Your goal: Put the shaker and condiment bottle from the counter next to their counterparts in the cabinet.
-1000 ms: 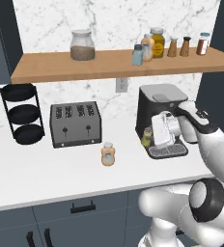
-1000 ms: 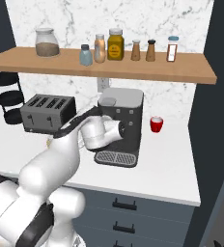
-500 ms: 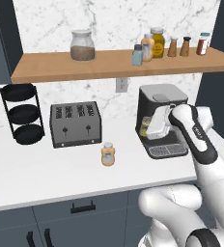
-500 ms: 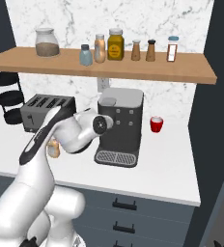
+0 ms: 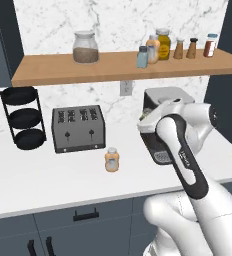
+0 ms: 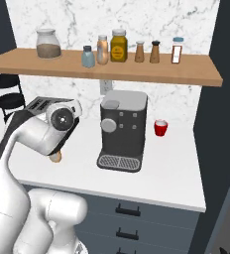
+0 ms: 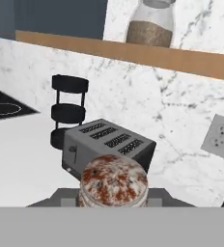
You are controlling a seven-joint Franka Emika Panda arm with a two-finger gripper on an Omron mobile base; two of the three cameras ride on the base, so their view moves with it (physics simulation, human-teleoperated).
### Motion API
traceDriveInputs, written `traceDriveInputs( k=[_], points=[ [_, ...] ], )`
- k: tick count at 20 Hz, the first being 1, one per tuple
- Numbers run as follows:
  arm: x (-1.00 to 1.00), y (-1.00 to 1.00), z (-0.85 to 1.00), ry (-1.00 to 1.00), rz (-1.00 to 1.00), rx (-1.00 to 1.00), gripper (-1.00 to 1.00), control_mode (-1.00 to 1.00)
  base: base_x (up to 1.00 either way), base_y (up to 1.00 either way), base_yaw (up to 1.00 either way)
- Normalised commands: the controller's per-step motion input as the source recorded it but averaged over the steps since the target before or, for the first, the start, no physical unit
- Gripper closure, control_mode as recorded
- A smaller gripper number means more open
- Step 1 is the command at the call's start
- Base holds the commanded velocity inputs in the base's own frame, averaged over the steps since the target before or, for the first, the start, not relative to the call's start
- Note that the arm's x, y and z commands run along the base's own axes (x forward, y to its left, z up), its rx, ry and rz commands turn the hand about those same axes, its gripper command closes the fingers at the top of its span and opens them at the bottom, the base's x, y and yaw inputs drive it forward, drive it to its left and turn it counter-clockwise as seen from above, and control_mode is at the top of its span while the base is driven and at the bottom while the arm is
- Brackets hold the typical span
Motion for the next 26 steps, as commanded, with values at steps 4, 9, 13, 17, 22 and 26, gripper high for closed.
traceDriveInputs(
  k=[4,9,13,17,22,26],
  points=[
    [-0.23,0.16,0.8,0.0,-0.23,-0.03,1.0,-1.0,0.0,0.0,0.0],
    [-0.1,0.08,0.9,0.0,-0.22,-0.01,1.0,-1.0,0.0,0.0,0.0],
    [-0.01,0.02,0.88,0.0,-0.2,0.0,1.0,-1.0,0.0,0.0,0.0],
    [0.0,0.0,0.89,0.01,-0.2,0.0,1.0,-1.0,0.0,0.0,0.0],
    [0.0,0.0,0.79,0.0,-0.22,0.0,1.0,-1.0,0.0,0.0,0.0],
    [0.02,0.0,0.21,0.07,-0.19,0.05,1.0,-1.0,0.0,0.0,0.0]
  ],
)
